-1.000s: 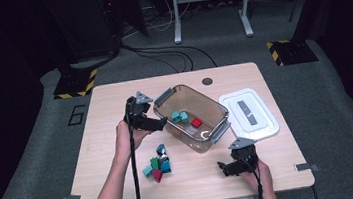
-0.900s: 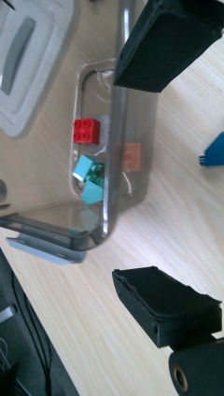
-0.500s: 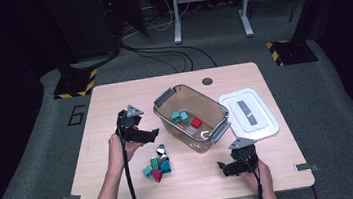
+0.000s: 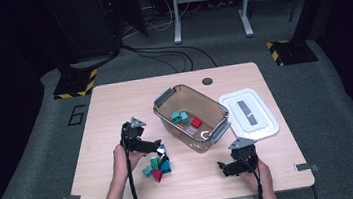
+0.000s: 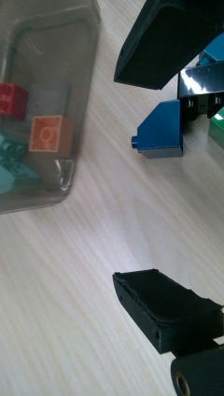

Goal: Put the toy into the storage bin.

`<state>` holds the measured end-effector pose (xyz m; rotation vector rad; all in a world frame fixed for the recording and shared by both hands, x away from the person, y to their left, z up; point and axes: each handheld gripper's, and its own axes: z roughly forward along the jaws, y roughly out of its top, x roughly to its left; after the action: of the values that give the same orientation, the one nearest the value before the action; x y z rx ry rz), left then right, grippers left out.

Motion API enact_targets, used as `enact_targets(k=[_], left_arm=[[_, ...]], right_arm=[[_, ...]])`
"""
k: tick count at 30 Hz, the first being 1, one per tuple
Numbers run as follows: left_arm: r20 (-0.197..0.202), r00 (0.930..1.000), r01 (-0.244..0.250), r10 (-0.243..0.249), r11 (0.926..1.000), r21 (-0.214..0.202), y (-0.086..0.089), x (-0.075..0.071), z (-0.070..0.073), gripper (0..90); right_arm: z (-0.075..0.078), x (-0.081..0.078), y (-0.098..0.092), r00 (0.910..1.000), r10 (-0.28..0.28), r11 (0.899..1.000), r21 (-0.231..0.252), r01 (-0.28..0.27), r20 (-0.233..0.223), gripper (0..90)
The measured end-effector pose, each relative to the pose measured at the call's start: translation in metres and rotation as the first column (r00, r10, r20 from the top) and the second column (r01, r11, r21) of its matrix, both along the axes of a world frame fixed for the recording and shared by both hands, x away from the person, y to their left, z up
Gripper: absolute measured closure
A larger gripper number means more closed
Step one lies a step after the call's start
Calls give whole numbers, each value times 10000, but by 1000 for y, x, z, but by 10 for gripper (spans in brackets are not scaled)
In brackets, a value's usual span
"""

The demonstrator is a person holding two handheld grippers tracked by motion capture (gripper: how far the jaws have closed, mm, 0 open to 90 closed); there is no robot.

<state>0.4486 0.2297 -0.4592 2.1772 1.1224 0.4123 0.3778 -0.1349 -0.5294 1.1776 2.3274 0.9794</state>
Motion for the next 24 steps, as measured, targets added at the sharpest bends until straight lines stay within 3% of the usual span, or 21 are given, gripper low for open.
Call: enact_targets(k=[9, 18, 24], left_arm=[[-631, 9978, 208, -203, 9998, 60, -7, 5, -18, 39], [-982, 9950, 172, -163, 9998, 88, -13, 9, -29, 23], [-1058, 9942, 196, -173, 9996, 209, -14, 10, -31, 61]], right_arm=[[0, 0, 0, 10000, 4, 10000, -4, -4, 1, 26], [0, 0, 0, 10000, 2, 10000, 0, -2, 3, 26], [0, 0, 0, 10000, 8, 10000, -7, -8, 4, 26]])
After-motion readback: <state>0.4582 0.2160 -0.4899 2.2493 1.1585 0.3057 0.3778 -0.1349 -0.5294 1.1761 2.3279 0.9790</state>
